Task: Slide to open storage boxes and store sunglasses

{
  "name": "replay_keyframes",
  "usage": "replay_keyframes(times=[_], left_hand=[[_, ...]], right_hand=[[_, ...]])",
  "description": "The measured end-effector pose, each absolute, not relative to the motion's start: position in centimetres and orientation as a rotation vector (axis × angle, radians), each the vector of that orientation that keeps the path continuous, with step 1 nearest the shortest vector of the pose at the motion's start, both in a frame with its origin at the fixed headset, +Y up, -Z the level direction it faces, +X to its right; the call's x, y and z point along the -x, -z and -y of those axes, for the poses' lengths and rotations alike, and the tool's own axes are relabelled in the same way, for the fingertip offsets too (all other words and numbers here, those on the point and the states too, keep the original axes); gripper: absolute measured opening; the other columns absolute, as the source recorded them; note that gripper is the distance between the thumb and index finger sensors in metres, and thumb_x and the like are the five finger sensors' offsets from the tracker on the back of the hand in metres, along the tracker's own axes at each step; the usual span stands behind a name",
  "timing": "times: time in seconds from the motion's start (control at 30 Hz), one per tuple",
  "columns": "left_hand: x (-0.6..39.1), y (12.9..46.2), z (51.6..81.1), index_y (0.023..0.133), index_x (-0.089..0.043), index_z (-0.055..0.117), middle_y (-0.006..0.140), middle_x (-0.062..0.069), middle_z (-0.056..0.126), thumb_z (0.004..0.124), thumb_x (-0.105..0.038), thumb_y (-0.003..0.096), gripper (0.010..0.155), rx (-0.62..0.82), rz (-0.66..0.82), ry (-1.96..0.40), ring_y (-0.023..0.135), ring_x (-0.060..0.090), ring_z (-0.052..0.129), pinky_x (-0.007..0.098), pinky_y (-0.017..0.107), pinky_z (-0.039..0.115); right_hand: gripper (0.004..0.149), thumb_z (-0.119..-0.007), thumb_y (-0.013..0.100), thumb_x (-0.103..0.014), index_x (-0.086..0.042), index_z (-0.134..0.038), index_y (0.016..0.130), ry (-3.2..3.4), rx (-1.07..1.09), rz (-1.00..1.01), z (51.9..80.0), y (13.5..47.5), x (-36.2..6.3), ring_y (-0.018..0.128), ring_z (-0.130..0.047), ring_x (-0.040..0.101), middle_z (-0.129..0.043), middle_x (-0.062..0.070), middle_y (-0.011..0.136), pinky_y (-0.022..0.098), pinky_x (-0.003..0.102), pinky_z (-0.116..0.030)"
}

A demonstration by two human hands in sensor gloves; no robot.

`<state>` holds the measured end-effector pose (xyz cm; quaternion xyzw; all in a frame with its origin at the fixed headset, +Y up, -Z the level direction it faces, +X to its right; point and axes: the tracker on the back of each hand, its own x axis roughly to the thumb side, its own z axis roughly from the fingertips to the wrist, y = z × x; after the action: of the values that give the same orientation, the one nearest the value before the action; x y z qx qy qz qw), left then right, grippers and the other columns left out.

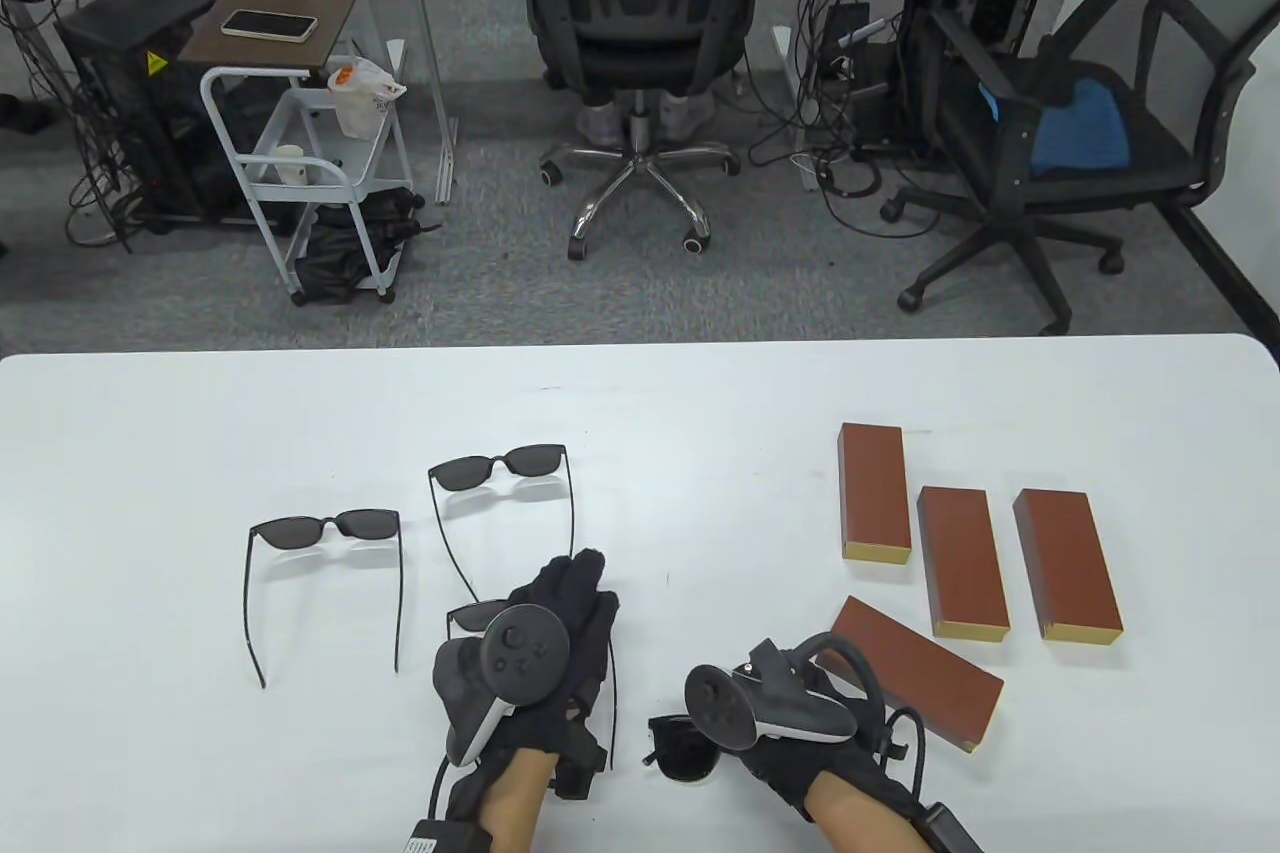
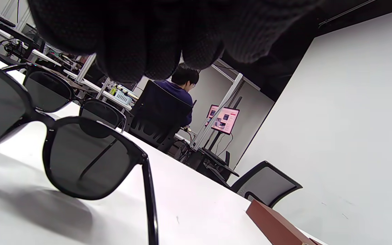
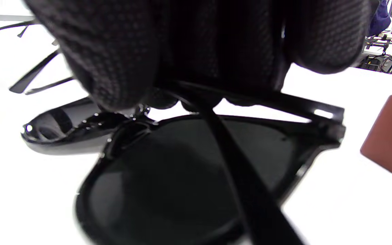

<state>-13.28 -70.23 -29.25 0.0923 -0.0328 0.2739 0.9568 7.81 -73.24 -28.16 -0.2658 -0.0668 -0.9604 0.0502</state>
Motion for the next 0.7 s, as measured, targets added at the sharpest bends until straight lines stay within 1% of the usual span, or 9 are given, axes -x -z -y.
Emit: replay_keyframes(times=[0.17, 0.27, 0.47, 0.57, 0.67, 0.7], left_hand=[[13.4, 29.3, 70.3, 0.103, -0.027, 0.075, 0.106, 0.01, 0.079, 0.075, -0.045, 0.0541, 0.053, -0.19, 0.06, -0.558, 0.088, 0.037, 0.086, 0.06, 0.059, 0.072], [13.5, 29.3, 70.2, 0.103, -0.027, 0.075, 0.106, 0.01, 0.079, 0.075, -0.045, 0.054, 0.052, -0.191, 0.056, -0.554, 0.088, 0.037, 0.086, 0.059, 0.059, 0.072], [13.6, 29.3, 70.2, 0.103, -0.027, 0.075, 0.106, 0.01, 0.079, 0.075, -0.045, 0.0542, 0.052, -0.192, 0.055, -0.547, 0.088, 0.037, 0.086, 0.059, 0.059, 0.072], [13.6, 29.3, 70.2, 0.104, -0.027, 0.075, 0.106, 0.01, 0.079, 0.075, -0.045, 0.0541, 0.053, -0.195, 0.053, -0.542, 0.088, 0.037, 0.086, 0.059, 0.059, 0.072], [13.6, 29.3, 70.2, 0.104, -0.027, 0.075, 0.106, 0.01, 0.079, 0.075, -0.046, 0.054, 0.053, -0.195, 0.053, -0.536, 0.088, 0.037, 0.085, 0.059, 0.059, 0.072], [13.6, 29.3, 70.2, 0.104, -0.028, 0.074, 0.106, 0.01, 0.079, 0.074, -0.047, 0.0538, 0.054, -0.195, 0.054, -0.534, 0.088, 0.037, 0.085, 0.06, 0.059, 0.072]], right_hand=[[0.038, -0.094, 0.031, -0.039, -0.025, -0.095, 0.066, 2.924, 0.786, 0.246, 74.0, 28.4, -8.1, 0.056, -0.096, 0.03, -0.1, 0.006, 0.065, 0.046, 0.05, -0.081], [0.039, -0.094, 0.031, -0.04, -0.025, -0.094, 0.067, 2.938, 0.773, 0.246, 73.9, 28.5, -8.3, 0.057, -0.096, 0.03, -0.099, 0.006, 0.066, 0.047, 0.05, -0.08], [0.046, -0.094, 0.03, -0.044, -0.024, -0.092, 0.071, 3.037, 0.751, 0.246, 72.7, 28.8, -9.3, 0.063, -0.093, 0.032, -0.096, 0.007, 0.073, 0.051, 0.052, -0.078], [0.053, -0.095, 0.029, -0.046, -0.023, -0.088, 0.076, 3.071, 0.692, 0.166, 71.4, 29.1, -10.5, 0.073, -0.088, 0.035, -0.091, 0.009, 0.082, 0.058, 0.053, -0.073], [0.06, -0.095, 0.028, -0.047, -0.022, -0.084, 0.081, 3.077, 0.558, 0.03, 70.1, 29.8, -12.6, 0.078, -0.083, 0.036, -0.085, 0.01, 0.088, 0.061, 0.054, -0.07], [0.062, -0.095, 0.028, -0.048, -0.021, -0.083, 0.082, 3.081, 0.524, 0.014, 70.0, 29.9, -13.2, 0.08, -0.081, 0.037, -0.084, 0.011, 0.089, 0.062, 0.054, -0.069]])
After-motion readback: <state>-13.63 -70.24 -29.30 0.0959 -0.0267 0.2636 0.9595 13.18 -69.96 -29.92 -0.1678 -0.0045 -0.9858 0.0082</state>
